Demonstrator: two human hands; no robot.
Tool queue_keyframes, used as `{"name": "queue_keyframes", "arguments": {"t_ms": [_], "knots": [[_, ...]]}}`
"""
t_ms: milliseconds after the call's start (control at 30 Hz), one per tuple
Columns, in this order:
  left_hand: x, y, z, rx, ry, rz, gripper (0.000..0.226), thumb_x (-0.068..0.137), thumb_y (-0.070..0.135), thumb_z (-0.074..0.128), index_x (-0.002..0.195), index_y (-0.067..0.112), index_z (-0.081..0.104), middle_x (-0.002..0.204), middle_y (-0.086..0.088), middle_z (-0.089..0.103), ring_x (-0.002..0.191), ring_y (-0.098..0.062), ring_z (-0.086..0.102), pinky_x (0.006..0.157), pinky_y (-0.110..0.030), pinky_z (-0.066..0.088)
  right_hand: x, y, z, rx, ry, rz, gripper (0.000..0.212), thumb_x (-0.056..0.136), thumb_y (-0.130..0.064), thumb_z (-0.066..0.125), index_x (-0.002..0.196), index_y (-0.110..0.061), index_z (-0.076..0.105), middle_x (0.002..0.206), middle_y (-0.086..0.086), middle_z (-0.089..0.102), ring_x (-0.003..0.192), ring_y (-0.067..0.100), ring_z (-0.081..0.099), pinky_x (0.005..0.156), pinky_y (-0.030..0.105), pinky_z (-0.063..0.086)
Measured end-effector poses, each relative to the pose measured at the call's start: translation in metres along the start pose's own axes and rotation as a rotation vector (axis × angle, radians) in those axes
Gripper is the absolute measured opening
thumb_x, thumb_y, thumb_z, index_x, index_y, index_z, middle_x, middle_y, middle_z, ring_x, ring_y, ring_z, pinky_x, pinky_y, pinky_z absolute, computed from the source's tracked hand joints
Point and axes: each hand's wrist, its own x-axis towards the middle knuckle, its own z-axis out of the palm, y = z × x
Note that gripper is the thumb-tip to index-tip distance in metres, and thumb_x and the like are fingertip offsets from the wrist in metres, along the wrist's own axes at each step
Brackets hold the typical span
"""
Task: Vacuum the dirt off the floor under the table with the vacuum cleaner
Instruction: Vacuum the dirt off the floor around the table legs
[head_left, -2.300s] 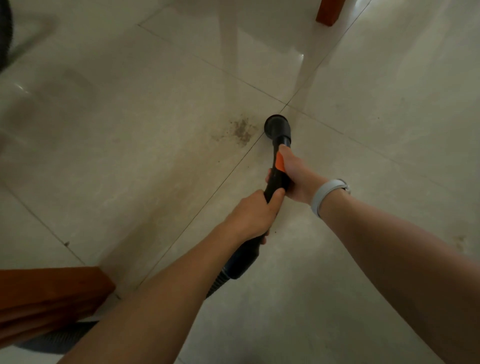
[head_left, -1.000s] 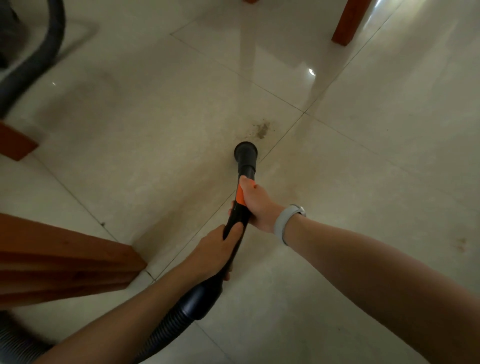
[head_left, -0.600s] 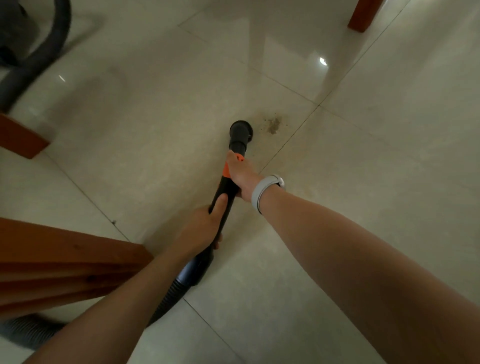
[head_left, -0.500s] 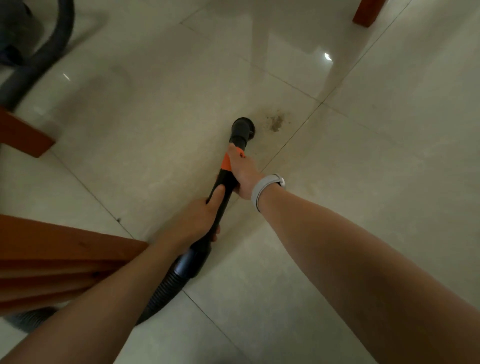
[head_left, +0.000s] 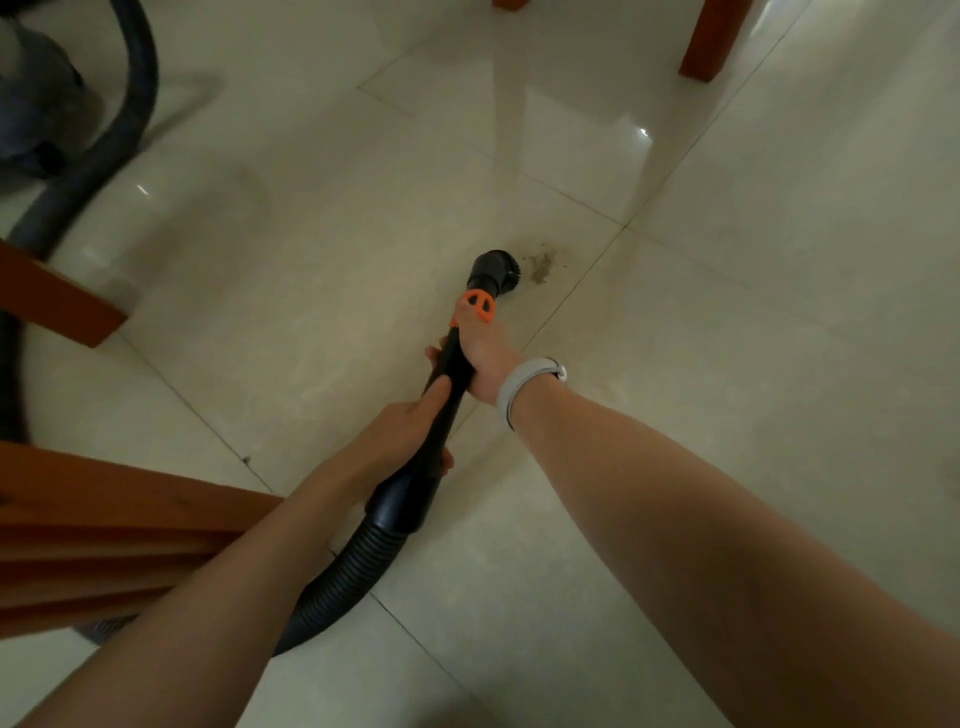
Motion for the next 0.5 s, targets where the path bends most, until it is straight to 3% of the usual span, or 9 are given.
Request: {"name": "queue_keyframes", "arguments": {"t_ms": [100, 200, 300, 367, 500], "knots": [[-0.003, -0.015, 0.010, 0.039, 0.055, 0.031, 0.060, 0.096, 0.056, 0.033, 0.083, 0.006, 0.063, 0.065, -0.009, 0.069, 0.059, -0.020, 0.065, 0.064, -0.025, 0.051, -0.001, 0.007, -0.007, -0.033, 0.002, 0.020, 0.022, 0.098, -0.033, 0.046, 0.091, -0.012, 0.045, 0.076, 0.007, 0.048, 0.058, 0.021, 0.055, 0.060, 0.033, 0.051], [-0.009, -0.021, 0.023, 0.078, 0.119, 0.052, 0.057, 0.098, 0.052, 0.031, 0.084, 0.006, 0.061, 0.059, -0.003, 0.064, 0.051, -0.014, 0.060, 0.058, -0.021, 0.048, -0.009, 0.014, -0.010, -0.051, -0.001, 0.024, 0.024, 0.098, -0.034, 0.046, 0.088, -0.012, 0.042, 0.075, 0.008, 0.047, 0.055, 0.023, 0.054, 0.057, 0.035, 0.051], [-0.013, -0.014, 0.017, 0.097, 0.098, 0.082, 0.058, 0.098, 0.052, 0.029, 0.077, 0.008, 0.059, 0.060, -0.004, 0.064, 0.056, -0.019, 0.061, 0.069, -0.030, 0.052, -0.020, 0.012, -0.007, -0.051, 0.044, 0.027, 0.026, 0.098, -0.035, 0.046, 0.088, -0.011, 0.043, 0.075, 0.008, 0.049, 0.055, 0.024, 0.056, 0.058, 0.036, 0.053], [-0.014, -0.011, 0.008, 0.069, 0.060, 0.090, 0.057, 0.097, 0.053, 0.030, 0.075, 0.008, 0.057, 0.062, -0.008, 0.065, 0.058, -0.023, 0.063, 0.073, -0.035, 0.053, -0.025, 0.011, -0.003, -0.066, 0.047, 0.037, 0.024, 0.097, -0.035, 0.049, 0.094, -0.012, 0.043, 0.077, 0.009, 0.050, 0.057, 0.025, 0.058, 0.064, 0.038, 0.055], [-0.008, -0.007, -0.008, 0.016, 0.050, 0.071, 0.060, 0.096, 0.056, 0.033, 0.076, 0.005, 0.057, 0.060, -0.011, 0.065, 0.055, -0.025, 0.062, 0.068, -0.032, 0.053, -0.026, 0.009, 0.007, -0.114, -0.007, 0.021, 0.019, 0.097, -0.030, 0.049, 0.089, -0.014, 0.039, 0.077, 0.011, 0.051, 0.059, 0.025, 0.056, 0.072, 0.040, 0.054]]}}
